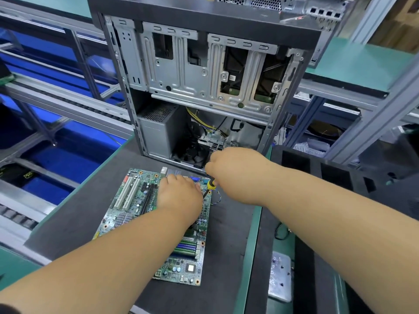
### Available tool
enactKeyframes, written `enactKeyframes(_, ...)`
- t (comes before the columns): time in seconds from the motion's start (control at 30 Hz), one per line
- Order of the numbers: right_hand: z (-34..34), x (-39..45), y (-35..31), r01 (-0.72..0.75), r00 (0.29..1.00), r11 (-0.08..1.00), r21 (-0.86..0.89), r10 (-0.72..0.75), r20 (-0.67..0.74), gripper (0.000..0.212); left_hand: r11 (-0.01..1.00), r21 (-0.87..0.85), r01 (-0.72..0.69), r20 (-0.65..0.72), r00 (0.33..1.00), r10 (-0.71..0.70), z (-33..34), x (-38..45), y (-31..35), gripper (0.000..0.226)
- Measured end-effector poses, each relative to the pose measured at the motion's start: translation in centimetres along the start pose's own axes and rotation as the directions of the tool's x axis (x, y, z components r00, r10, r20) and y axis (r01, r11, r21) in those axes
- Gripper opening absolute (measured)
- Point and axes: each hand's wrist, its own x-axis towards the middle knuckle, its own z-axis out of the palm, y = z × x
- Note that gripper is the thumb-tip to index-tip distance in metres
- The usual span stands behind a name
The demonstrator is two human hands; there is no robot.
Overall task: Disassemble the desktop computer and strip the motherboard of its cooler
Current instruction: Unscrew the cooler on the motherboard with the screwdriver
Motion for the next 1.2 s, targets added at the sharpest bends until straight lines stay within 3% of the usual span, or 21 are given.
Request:
enactKeyframes(0.1, 0.1, 0.3, 0.2, -0.118, 0.988, 0.993, -0.014, 0.119, 0.094, 0.022, 1.0, 0.01, -0.007, -0.003, 1.0, 0.007, 0.2, 0.0, -0.2, 0.054)
enactKeyframes(0.23, -0.3, 1.3, -0.2, -0.276, 0.931, 0.949, 0.153, 0.225, 0.287, 0.036, 1.0, 0.027, -0.005, -0.011, 1.0, 0.005, 0.0, -0.2, -0.2, 0.052)
enactKeyframes(0.3, -0.6, 1.4, -0.7, -0.238, 0.942, 0.962, 0.13, 0.196, 0.271, 0.036, 1.0, 0.026, -0.008, -0.003, 1.0, 0.008, -0.2, -0.4, -0.2, 0.05)
enactKeyframes(0.4, -1.0, 0.9, -0.7, -0.185, 0.975, 0.978, 0.09, 0.171, 0.145, 0.008, 1.0, 0.024, -0.008, -0.008, 1.0, 0.008, -0.5, -0.6, -0.2, 0.051)
enactKeyframes(0.5, -1.0, 0.5, -0.7, 0.066, 0.998, 0.993, -0.094, -0.066, 0.012, 0.014, 1.0, 0.015, 0.005, 0.012, 1.0, -0.005, -0.6, -0.7, -0.1, 0.052)
enactKeyframes(0.6, -0.3, 0.3, -0.9, 0.185, 0.983, 0.96, -0.211, -0.179, 0.048, 0.014, 1.0, 0.008, 0.006, 0.013, 1.0, -0.006, -0.4, -0.5, -0.1, 0.049)
enactKeyframes(0.63, -0.2, 0.3, -0.9, 0.142, 0.989, 0.97, -0.195, -0.132, 0.064, 0.01, 1.0, 0.008, 0.009, 0.009, 1.0, -0.009, -0.4, -0.5, -0.1, 0.048)
enactKeyframes(0.7, -0.3, 0.8, 0.0, -0.042, 0.992, 0.998, -0.035, 0.046, 0.12, 0.023, 1.0, 0.011, 0.007, -0.015, 1.0, -0.007, -0.3, -0.7, -0.1, 0.048)
enactKeyframes(0.77, -0.6, 1.5, 0.5, -0.212, 0.939, 0.964, 0.161, 0.155, 0.308, 0.029, 1.0, 0.03, -0.003, -0.045, 0.999, 0.005, -0.1, -0.8, 0.0, 0.045)
enactKeyframes(0.8, -0.7, 2.1, 1.0, -0.313, 0.884, 0.913, 0.262, 0.179, 0.432, 0.029, 0.999, 0.035, 0.004, -0.05, 0.999, -0.002, -0.1, -0.8, 0.0, 0.043)
enactKeyframes(0.83, -0.6, 2.3, 1.2, -0.462, 0.818, 0.789, 0.405, 0.203, 0.538, 0.031, 0.999, 0.038, 0.012, -0.051, 0.999, -0.01, -0.1, -0.8, 0.1, 0.042)
enactKeyframes(0.9, -0.8, 2.0, 1.6, -0.579, 0.757, 0.648, 0.495, 0.201, 0.622, 0.036, 0.999, 0.05, 0.021, -0.054, 0.998, -0.018, -0.2, -0.8, 0.2, 0.042)
enactKeyframes(0.97, -0.7, 1.3, 1.7, -0.446, 0.834, 0.804, 0.393, 0.215, 0.508, 0.034, 0.998, 0.058, 0.028, -0.056, 0.998, -0.025, -0.4, -0.9, 0.4, 0.043)
enactKeyframes(1.0, -0.5, 0.9, 1.6, -0.31, 0.906, 0.903, 0.297, 0.186, 0.38, 0.027, 0.998, 0.056, 0.032, -0.055, 0.998, -0.028, -0.4, -0.9, 0.5, 0.043)
enactKeyframes(1.07, -0.6, 0.0, 1.0, -0.057, 0.987, 0.998, 0.038, 0.05, 0.155, 0.006, 0.998, 0.049, 0.044, -0.051, 0.998, -0.042, -0.4, -0.8, 0.6, 0.045)
enactKeyframes(1.13, -0.4, -0.3, 0.4, 0.187, 0.982, 0.958, -0.216, -0.18, 0.051, 0.007, 0.998, 0.045, 0.054, -0.035, 0.998, -0.053, -0.4, -0.6, 0.7, 0.047)
enactKeyframes(1.2, -0.2, 0.0, -0.2, 0.279, 0.96, 0.917, -0.286, -0.267, 0.08, 0.007, 0.998, 0.039, 0.045, -0.016, 0.999, -0.044, -0.3, -0.4, 0.7, 0.044)
